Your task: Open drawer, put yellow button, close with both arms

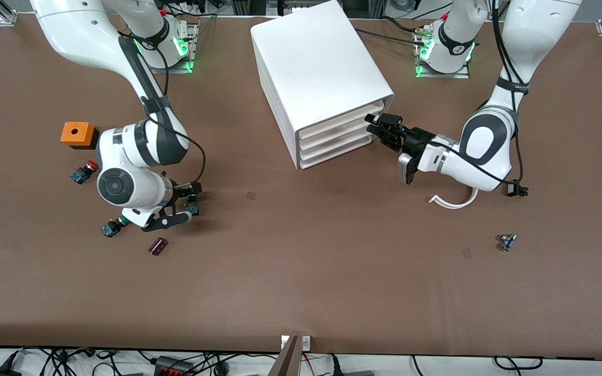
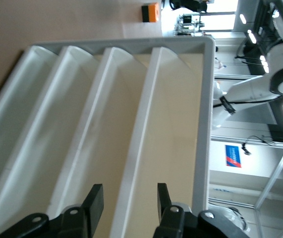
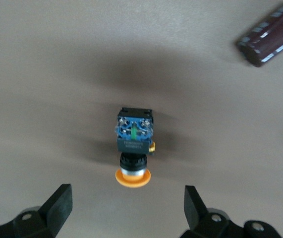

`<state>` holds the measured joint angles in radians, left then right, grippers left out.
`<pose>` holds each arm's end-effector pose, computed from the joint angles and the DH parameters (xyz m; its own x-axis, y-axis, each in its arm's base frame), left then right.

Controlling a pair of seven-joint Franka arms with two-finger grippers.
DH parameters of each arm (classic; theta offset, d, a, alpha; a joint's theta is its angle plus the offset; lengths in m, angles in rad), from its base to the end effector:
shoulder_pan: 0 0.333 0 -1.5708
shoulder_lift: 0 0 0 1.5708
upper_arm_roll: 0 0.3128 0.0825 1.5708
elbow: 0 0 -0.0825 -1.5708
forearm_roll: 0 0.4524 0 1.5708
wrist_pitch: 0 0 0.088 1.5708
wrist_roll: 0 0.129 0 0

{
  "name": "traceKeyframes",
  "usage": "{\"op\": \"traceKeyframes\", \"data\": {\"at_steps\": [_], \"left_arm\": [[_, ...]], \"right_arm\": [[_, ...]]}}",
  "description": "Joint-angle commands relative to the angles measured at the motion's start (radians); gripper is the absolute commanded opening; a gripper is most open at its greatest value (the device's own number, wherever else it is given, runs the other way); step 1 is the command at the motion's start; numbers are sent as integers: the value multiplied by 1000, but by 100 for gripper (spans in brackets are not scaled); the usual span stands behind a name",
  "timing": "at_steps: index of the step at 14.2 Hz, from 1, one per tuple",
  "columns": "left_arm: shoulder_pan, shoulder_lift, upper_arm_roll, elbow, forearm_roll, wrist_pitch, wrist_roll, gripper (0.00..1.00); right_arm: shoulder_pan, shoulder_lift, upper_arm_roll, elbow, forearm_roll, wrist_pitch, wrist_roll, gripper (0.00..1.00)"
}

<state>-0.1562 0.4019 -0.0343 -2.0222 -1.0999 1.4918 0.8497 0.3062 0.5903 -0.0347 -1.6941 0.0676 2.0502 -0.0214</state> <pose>0.5298 -0.2254 0.2049 0.8306 -0.5529 -0.0659 -0.0721 -0.2242 0.9719 0.6674 0.1919 0.1675 0.9395 0.2527 -0.2312 0.2511 -0.9673 -0.0368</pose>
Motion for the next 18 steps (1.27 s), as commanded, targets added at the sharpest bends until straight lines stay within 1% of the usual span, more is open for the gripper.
{"op": "traceKeyframes", "data": {"at_steps": [1,3,6,7,8,9,11,12,14,16,18], "left_arm": [[14,-6,-7,-36,-26,-27,38,51],[9,4,-7,-59,-44,-25,80,51],[9,31,-9,-65,-52,-24,141,50],[7,32,-9,-73,-58,-22,162,46],[7,37,-13,-73,-63,-22,179,37],[7,37,-13,-72,-63,-21,193,24],[7,38,-13,-69,-78,-19,195,15],[7,38,-13,-67,-84,-18,195,12],[18,38,-12,-58,-84,-18,192,7],[38,47,-9,-24,-83,-16,177,7],[65,86,4,29,-66,-16,172,7]], "right_arm": [[11,35,-5,2,12,37,1,100],[16,52,-5,2,12,56,1,100],[17,80,-5,4,9,91,1,100],[17,91,-5,4,9,105,1,100],[17,95,-5,4,9,114,3,100],[17,98,-5,4,9,114,3,100],[16,111,-5,4,11,116,3,100],[16,112,-5,4,11,116,17,94],[19,112,-5,1,9,114,35,80],[14,112,-5,1,8,107,35,55],[17,105,-7,5,11,104,35,26]]}}
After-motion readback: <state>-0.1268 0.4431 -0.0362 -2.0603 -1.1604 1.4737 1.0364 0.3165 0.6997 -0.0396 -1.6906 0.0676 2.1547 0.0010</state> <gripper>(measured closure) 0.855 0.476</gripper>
